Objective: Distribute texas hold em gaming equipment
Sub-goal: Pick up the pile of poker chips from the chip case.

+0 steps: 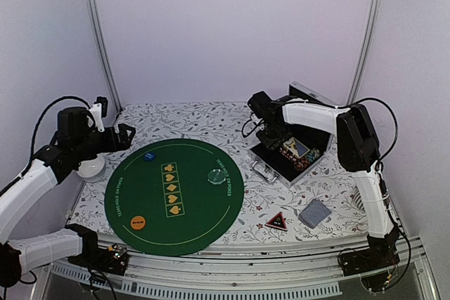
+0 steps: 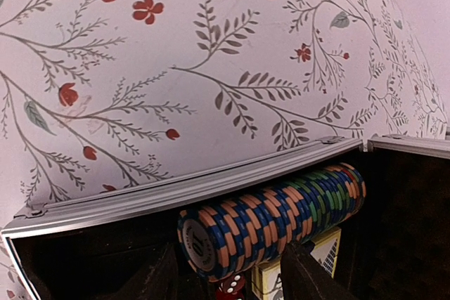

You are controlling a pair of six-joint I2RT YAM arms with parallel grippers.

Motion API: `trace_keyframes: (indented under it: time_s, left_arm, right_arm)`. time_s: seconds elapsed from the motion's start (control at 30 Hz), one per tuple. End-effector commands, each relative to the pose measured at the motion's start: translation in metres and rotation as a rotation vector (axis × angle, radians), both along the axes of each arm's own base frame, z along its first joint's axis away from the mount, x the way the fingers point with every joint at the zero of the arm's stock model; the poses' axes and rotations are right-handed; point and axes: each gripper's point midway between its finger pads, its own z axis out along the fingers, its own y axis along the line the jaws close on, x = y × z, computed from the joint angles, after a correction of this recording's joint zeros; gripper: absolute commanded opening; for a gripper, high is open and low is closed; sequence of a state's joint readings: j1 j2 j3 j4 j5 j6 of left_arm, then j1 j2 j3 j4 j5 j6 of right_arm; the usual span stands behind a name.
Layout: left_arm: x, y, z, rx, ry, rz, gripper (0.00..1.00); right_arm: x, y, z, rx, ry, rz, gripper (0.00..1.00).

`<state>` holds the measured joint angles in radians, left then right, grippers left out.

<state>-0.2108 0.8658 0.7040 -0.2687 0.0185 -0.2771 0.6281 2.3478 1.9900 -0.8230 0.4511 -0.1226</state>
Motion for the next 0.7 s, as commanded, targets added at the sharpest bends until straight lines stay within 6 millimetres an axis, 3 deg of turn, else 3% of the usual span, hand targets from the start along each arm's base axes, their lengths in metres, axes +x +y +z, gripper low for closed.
trace_keyframes:
  time_s: [0.0,0.27,0.33,0.4,0.67]
  left_arm:
    - [0.003,0.002,-0.003,-0.005,-0.002,0.005,0.98]
    - [0.003,0.002,-0.005,-0.005,0.004,0.003,0.98]
    - [0.003,0.002,-0.004,-0.006,0.003,0.003,0.98]
    - [0.003,0.002,-0.004,-0.006,0.003,0.002,0.98]
    - [0.004,0.001,-0.004,-0.007,0.003,-0.001,0.98]
  right_arm:
    - [-0.001,0.007,0.007,0.064,0.009,0.017,0.49]
    - [0.002,-0.009,-0.002,0.014,0.008,-0.019,0.51]
    - [0.001,-0.014,-0.02,-0.024,0.033,-0.027,0.52]
    - [0.0,-0.016,-0.024,-0.034,0.043,-0.03,0.51]
    - [-0.001,-0.01,-0.034,-0.013,0.067,-0.015,0.47]
